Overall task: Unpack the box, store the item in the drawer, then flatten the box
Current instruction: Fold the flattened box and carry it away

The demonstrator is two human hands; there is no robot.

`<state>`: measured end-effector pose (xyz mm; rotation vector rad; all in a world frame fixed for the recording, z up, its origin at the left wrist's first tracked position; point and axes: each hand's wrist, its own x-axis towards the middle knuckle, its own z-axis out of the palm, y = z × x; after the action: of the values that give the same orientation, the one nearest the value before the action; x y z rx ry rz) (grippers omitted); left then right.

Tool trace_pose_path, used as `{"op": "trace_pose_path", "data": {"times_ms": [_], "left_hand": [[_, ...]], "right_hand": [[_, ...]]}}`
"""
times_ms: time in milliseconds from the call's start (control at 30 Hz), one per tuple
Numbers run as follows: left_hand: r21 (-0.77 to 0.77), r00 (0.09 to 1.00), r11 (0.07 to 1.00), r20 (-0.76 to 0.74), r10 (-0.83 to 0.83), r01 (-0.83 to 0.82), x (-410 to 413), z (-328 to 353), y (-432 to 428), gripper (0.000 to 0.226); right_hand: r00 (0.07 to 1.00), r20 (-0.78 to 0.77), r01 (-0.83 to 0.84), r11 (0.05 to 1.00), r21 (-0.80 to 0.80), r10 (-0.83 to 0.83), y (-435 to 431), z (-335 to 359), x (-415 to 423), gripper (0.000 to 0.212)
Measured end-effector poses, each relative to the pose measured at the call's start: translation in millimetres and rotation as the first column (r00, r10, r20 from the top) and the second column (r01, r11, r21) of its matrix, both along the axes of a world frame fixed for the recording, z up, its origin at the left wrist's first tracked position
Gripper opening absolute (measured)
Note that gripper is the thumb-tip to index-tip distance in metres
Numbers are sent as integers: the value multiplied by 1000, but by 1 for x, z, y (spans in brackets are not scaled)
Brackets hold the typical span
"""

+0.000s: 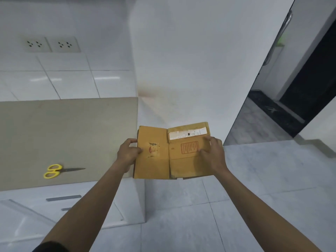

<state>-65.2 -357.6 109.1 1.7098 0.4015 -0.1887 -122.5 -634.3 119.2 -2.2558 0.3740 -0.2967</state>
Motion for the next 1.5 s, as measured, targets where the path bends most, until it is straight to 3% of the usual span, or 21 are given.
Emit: {"op": "trace_pose_path", "data": {"times_ms": [533,800,900,1033,1067,1200,1367,1500], "left_hand": [[105,985,991,-164,-60,78,122,-81,-132,37],[163,952,979,-299,-68,122,199,-144,-166,34],[236,925,960,-375,-52,150,221,-178,-176,29],[326,914,928,-405,-33,178,248,-232,-193,30],[339,911,924,-412,-21,175,255,-246,-198,32],[391,918,907,-397,11,158,280,-302,-216,40],[386,939,906,-341,-33,172,314,-376,-238,50],[350,939,918,-338,-59,184,338,-456,-248,40]], "right_hand": [[980,-189,90,989,118,-67,-130,-77,103,49],[935,-354,16,999,45,1,-167,-148,181,43],[911,-410,-11,996,84,45,-179,-185,206,37],[895,-432,-27,982,188,108,-208,-286,244,76],[886,-449,-32,981,192,117,-213,-302,254,77],[861,-484,-84,982,169,157,-223,-323,297,41],[832,-522,-81,972,221,188,-243,-399,346,33],[812,-549,-93,973,211,197,-250,-475,377,23]]}}
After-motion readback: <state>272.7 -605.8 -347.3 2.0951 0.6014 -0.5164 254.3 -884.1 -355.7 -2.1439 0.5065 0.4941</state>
